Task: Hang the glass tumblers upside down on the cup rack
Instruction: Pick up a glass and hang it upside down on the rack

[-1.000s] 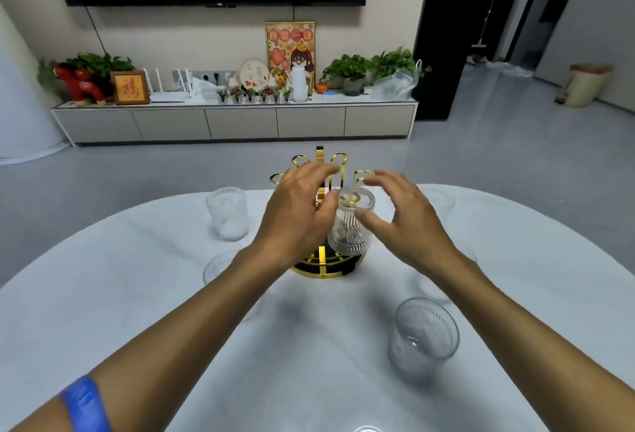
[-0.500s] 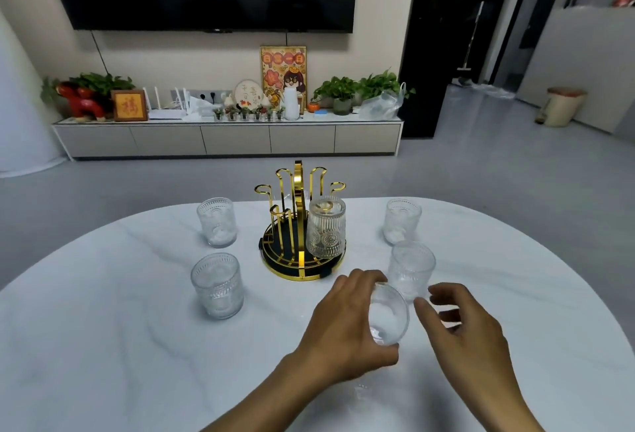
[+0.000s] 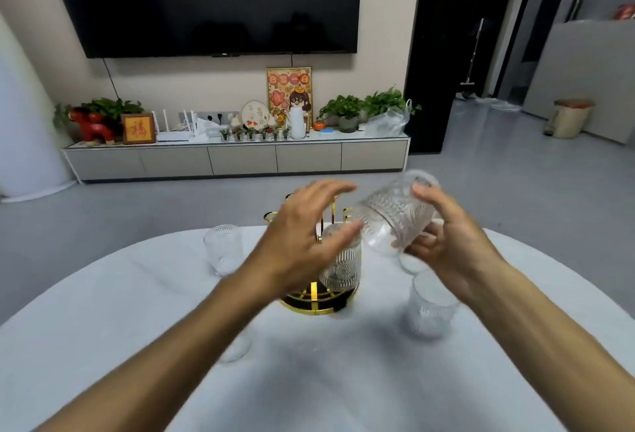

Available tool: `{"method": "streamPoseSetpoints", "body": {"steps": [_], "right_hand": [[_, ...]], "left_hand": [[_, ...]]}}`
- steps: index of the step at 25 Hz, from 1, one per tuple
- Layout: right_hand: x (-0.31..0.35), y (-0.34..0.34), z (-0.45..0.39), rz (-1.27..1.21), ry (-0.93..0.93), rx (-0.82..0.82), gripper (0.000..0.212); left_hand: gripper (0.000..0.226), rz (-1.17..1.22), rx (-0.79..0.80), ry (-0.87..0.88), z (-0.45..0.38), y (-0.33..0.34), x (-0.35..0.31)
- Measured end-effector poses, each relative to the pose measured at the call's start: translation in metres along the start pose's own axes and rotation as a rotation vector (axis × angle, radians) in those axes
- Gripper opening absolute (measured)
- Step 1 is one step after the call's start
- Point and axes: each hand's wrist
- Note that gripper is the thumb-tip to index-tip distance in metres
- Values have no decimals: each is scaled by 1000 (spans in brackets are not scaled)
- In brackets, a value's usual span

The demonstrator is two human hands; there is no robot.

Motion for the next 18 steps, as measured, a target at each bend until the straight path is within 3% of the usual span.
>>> {"method": "streamPoseSetpoints", "body": {"steps": [2, 4, 8, 18], "right_hand": [[16, -2, -32, 142, -199, -58, 34], [21, -2, -64, 371, -325, -74, 42], [-1, 1, -109, 821, -430, 9, 56], [-50, -9, -150, 1012, -407, 248, 60]], "left_hand": [[45, -137, 51, -195, -26, 0, 43], [46, -202, 201, -298, -44, 5, 82], [49, -164, 359, -261, -56, 14, 124], [50, -84, 260, -243, -50, 16, 132]]}}
Point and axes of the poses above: each hand's wrist, its own z-axis away from the middle knuckle, its own y-axis out of the palm, x = y × z, and after that the axes turned 5 degrees about y, right-handed
